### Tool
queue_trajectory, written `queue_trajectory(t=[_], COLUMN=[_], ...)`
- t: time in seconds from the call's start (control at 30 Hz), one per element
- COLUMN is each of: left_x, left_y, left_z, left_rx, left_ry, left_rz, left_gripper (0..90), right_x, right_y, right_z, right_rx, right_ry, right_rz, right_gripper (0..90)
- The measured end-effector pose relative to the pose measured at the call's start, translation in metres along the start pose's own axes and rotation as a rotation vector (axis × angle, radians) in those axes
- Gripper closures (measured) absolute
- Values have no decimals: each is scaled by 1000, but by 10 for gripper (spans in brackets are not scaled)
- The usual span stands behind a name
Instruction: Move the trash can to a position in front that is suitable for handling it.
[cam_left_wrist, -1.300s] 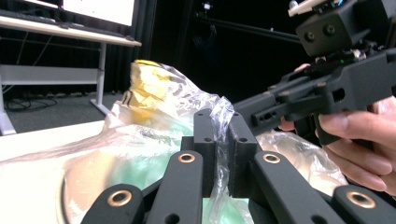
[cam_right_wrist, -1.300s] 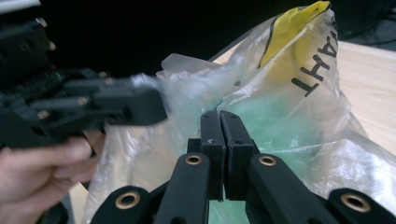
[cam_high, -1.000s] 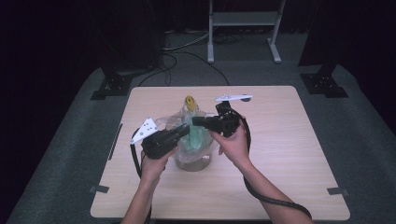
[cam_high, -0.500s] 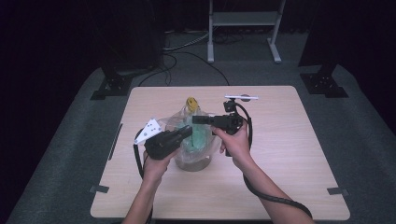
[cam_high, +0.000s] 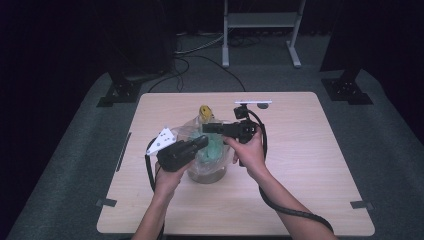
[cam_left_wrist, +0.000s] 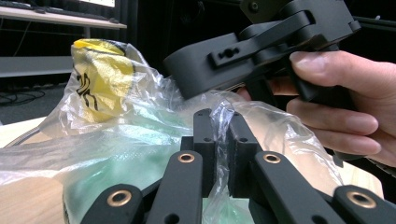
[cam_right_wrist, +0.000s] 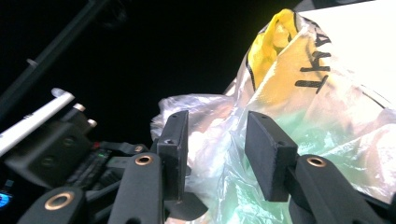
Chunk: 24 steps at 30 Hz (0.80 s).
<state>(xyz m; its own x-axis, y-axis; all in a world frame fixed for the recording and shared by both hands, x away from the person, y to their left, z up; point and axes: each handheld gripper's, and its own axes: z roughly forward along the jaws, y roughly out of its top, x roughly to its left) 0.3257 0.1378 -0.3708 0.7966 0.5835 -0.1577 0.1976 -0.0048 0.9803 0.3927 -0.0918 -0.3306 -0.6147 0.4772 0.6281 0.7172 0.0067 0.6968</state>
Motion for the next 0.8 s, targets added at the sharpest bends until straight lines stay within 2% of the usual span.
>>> queue_trajectory(t=[0.07,0.17,0.27,0.33,0.43,0.5,0.57,0.7,0.73,0.77,0.8], left_x=[-1,-2,-1,-1,3,6,9,16,16,17,18], left_y=[0,1,1,3,6,8,10,12,12,13,13], left_z=[0,1,0,-1,-4,-7,-12,-18,-18,-19,-19], left_rx=[6,12,14,11,-4,-14,-25,-32,-32,-29,-32], left_ry=[0,-3,-3,-8,-40,-41,-29,15,15,25,35], left_rz=[11,15,13,7,-36,-60,-71,-96,-96,-101,-107], left_gripper=[843,816,773,722,627,537,501,382,340,340,292], right_x=[2,5,6,6,3,1,-1,-2,-3,-3,-2], right_y=[0,0,1,2,2,1,0,0,0,0,0], right_z=[2,5,5,4,3,2,0,-3,-4,-4,-6], right_rx=[12,34,42,46,41,34,31,36,39,39,41], right_ry=[-20,-49,-78,-94,-100,-102,-99,-85,-85,-85,-88], right_rz=[-17,-56,-84,-97,-103,-101,-101,-105,-112,-112,-115], right_gripper=[638,798,885,896,900,900,900,900,900,900,900])
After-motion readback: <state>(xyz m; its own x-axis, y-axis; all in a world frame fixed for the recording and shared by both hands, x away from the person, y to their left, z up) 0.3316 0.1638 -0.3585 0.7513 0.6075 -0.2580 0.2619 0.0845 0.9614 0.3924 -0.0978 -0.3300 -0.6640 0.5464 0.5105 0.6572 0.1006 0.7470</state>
